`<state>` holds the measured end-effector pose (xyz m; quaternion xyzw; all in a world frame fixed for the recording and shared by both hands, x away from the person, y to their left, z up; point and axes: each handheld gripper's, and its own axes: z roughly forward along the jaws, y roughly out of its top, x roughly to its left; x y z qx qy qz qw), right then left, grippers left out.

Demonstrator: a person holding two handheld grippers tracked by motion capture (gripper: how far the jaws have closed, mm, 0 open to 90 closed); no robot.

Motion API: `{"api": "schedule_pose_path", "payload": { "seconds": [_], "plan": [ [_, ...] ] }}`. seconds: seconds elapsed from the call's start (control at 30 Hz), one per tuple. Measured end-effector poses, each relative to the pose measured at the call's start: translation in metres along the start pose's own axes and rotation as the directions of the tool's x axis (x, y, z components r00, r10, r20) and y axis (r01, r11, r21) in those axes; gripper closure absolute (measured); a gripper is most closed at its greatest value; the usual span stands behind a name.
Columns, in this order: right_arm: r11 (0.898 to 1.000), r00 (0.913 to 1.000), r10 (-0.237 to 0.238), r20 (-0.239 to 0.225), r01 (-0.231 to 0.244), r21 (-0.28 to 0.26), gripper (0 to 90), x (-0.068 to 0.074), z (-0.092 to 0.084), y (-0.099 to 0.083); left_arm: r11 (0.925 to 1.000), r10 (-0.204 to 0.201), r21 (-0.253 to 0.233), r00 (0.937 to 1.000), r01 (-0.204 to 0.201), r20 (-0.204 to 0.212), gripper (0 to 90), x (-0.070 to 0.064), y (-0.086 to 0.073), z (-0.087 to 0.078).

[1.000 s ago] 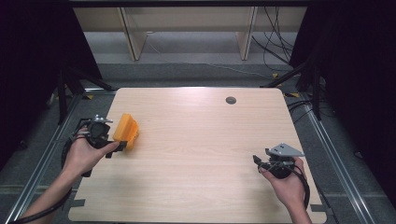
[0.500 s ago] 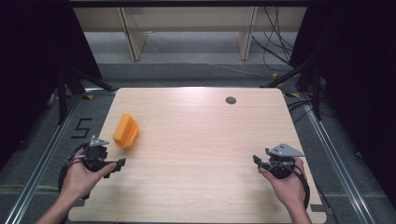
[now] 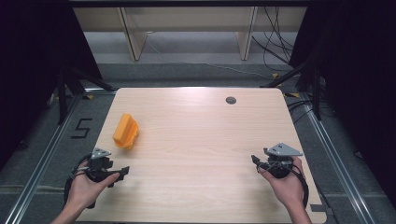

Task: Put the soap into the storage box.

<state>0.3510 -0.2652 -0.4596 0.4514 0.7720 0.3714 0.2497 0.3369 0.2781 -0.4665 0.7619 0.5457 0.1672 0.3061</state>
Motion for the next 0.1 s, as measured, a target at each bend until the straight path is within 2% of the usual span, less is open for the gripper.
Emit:
{"api": "schedule_pose_path", "payload": {
  "seconds": [0.1],
  "plan": [
    [1.0, 1.0, -0.002, 0.003, 0.002, -0.002, 43.9, -0.0005, -0.0001, -0.0001, 1.0, 0.006, -0.002, 1.0, -0.006, 0.002, 29.6, 0.0003, -0.0001, 0.0004]
  ]
}}
